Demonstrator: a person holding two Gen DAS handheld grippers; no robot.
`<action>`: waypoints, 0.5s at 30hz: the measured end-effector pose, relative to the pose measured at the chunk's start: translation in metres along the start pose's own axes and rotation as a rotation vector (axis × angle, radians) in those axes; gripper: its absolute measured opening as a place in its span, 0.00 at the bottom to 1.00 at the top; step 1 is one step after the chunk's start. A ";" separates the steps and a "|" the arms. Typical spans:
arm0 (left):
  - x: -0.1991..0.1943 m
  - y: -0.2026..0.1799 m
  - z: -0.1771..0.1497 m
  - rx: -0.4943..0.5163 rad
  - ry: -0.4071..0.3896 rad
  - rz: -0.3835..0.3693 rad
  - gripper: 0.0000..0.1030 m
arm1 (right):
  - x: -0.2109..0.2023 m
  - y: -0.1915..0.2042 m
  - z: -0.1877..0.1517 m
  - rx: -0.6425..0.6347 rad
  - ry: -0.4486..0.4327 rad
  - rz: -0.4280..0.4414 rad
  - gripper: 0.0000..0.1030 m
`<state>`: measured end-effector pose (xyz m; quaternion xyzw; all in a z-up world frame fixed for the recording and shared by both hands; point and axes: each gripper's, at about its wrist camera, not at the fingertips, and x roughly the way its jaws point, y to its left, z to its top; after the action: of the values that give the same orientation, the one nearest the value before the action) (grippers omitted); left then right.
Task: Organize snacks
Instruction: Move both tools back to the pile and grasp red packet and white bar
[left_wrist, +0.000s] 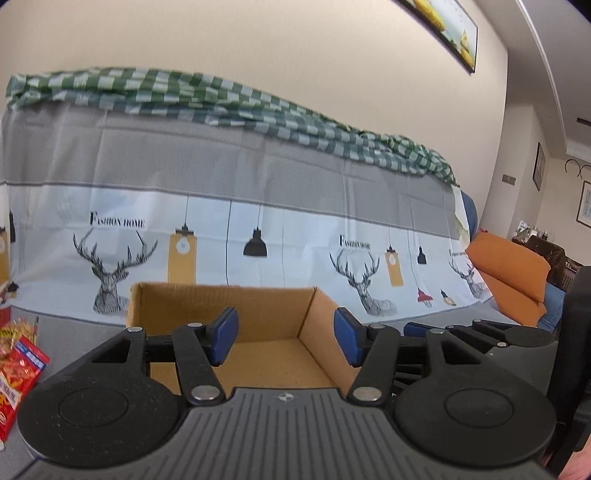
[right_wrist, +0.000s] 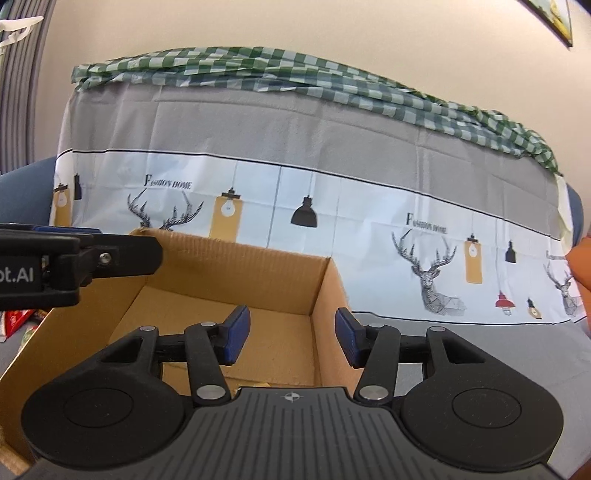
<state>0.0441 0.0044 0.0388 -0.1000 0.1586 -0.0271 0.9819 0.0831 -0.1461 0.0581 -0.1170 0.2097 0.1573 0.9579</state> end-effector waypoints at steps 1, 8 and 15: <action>-0.002 0.001 0.000 -0.001 -0.009 -0.002 0.60 | -0.001 0.001 0.001 0.006 -0.012 -0.004 0.51; -0.019 0.026 0.007 -0.030 0.020 -0.018 0.60 | -0.007 0.013 0.006 0.048 -0.075 -0.043 0.66; -0.037 0.087 0.032 -0.038 0.114 0.002 0.17 | -0.018 0.037 0.014 0.099 -0.097 0.002 0.66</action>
<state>0.0207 0.0984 0.0618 -0.1167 0.2149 -0.0287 0.9692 0.0601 -0.1124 0.0723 -0.0616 0.1705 0.1534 0.9714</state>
